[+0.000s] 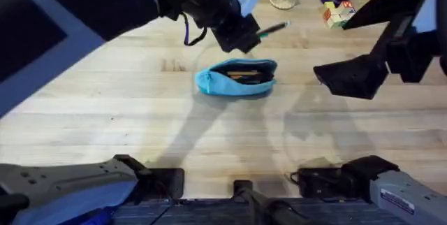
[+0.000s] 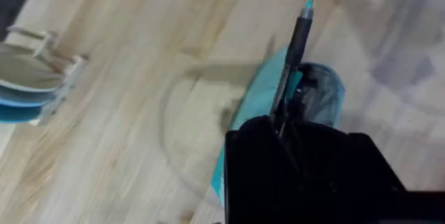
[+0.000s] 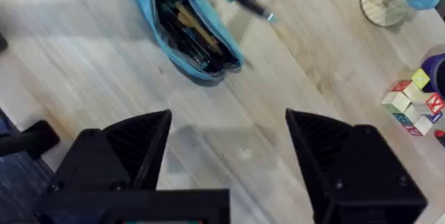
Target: Unzip the bag, pick up the pens from the table one at a time and place them inside, then zip the bag closed.
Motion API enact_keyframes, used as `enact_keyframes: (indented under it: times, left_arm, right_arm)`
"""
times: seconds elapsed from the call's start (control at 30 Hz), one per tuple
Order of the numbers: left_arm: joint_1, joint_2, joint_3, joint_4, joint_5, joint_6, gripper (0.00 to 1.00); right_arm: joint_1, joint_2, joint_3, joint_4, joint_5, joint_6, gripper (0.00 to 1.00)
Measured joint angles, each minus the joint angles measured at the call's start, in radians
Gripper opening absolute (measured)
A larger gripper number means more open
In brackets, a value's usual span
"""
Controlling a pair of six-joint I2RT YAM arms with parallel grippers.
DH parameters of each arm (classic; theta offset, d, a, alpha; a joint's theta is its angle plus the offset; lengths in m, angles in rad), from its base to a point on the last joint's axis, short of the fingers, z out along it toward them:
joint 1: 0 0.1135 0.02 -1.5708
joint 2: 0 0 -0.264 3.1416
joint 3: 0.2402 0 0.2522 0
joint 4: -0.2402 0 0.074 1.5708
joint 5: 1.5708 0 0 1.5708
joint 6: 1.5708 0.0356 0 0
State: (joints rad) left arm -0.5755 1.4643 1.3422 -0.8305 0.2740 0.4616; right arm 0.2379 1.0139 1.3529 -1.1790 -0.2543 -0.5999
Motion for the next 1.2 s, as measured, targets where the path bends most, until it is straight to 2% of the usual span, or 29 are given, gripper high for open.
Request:
enact_keyframes:
  times: [0.17, 0.2, 0.27, 0.73, 0.83, 1.07, 1.2]
  left_arm:
    - [0.0, 0.001, 0.0, -0.059, 0.085, 0.042, 0.045]
    - [0.0, 0.005, 0.0, -0.065, 0.124, 0.053, 0.045]
    - [0.0, 0.017, 0.0, -0.064, 0.14, 0.059, 0.045]
    - [0.0, 0.218, 0.0, -0.094, 0.156, 0.088, 0.043]
    - [0.0, 0.232, 0.0, -0.121, 0.137, 0.108, 0.043]
    - [0.0, 0.242, 0.0, -0.126, 0.003, 0.124, 0.045]
    - [0.0, 0.242, 0.0, -0.137, -0.037, 0.128, 0.046]
  right_arm:
    - [-0.001, 0.0, 0.0, 0.0, 0.0, -0.005, 0.997]
    - [-0.001, 0.0, 0.0, 0.0, 0.0, -0.013, 0.997]
    - [-0.001, 0.0, 0.0, 0.001, 0.0, -0.016, 0.997]
    - [-0.001, 0.001, 0.0, 0.001, 0.0, -0.026, 0.997]
    - [-0.001, 0.001, 0.0, 0.001, 0.0, -0.026, 0.997]
    - [-0.001, 0.001, 0.0, 0.014, 0.0, -0.026, 0.997]
    - [-0.001, 0.001, 0.0, 0.024, 0.0, -0.027, 0.997]
